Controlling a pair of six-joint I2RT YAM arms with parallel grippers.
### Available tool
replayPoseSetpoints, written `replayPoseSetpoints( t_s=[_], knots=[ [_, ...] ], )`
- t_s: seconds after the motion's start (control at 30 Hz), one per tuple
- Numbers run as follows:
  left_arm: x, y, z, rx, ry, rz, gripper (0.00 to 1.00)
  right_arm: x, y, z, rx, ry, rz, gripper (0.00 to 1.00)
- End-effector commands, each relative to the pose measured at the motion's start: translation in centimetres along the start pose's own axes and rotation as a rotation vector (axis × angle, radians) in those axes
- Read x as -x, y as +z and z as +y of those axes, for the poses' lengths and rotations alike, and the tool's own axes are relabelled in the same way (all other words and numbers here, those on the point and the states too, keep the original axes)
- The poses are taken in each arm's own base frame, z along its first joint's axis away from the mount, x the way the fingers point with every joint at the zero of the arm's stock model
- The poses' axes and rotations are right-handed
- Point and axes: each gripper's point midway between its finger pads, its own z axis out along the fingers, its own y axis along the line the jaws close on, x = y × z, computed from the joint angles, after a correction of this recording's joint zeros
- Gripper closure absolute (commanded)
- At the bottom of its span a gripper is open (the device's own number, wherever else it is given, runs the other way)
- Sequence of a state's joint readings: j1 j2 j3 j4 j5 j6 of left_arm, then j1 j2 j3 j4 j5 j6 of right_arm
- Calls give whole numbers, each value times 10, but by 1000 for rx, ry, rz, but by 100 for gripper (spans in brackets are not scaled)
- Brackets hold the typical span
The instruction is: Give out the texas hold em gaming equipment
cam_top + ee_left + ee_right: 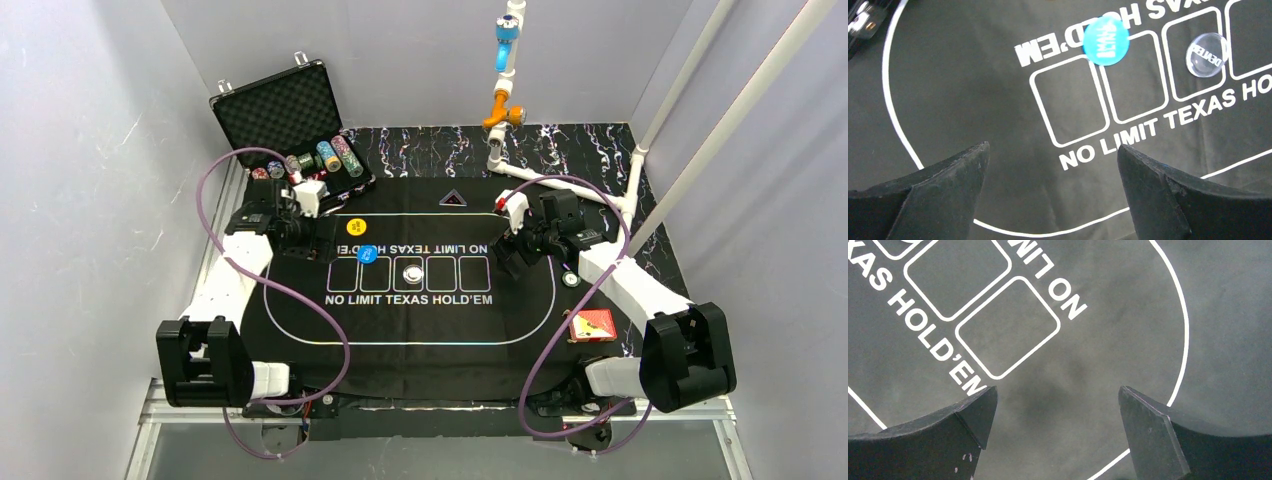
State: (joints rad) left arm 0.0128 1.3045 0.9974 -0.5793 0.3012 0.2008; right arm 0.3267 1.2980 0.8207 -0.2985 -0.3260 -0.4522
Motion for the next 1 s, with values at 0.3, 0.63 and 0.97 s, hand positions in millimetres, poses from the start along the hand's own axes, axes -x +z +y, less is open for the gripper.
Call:
replayPoseSetpoints(
  t_s=[0.3, 0.63, 0.97],
  knots=[
    [8, 4, -58, -211, 186, 55, 1, 38, 14, 40, 94, -113, -46, 0],
    [24, -32, -42, -395, -50, -73, 1, 86, 62, 98, 129, -265, -25, 0],
    [27, -37, -25, -361, -134, -95, 1, 100, 107, 144, 172, -340, 18, 0]
  ],
)
